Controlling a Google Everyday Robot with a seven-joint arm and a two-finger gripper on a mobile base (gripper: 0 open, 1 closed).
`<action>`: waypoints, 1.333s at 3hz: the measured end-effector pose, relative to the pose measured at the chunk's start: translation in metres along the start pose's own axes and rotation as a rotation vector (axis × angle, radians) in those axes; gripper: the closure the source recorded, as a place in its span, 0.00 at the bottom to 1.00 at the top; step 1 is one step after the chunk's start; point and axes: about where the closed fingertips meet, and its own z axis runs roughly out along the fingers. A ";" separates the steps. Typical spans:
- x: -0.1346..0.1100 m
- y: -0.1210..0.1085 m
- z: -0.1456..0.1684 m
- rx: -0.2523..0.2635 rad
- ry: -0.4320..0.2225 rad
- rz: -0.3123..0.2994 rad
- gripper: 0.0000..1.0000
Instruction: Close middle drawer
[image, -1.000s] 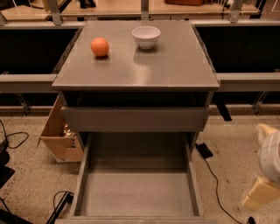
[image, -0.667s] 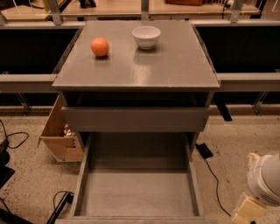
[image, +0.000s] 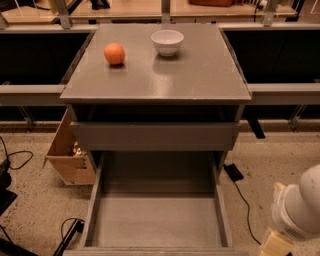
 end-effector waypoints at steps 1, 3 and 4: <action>0.017 0.028 0.064 -0.077 -0.045 -0.065 0.04; 0.032 0.064 0.130 -0.131 -0.111 -0.169 0.50; 0.039 0.075 0.160 -0.147 -0.139 -0.176 0.73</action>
Offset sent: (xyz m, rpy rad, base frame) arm -0.0496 0.0019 -0.1590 0.1270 0.0873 0.2553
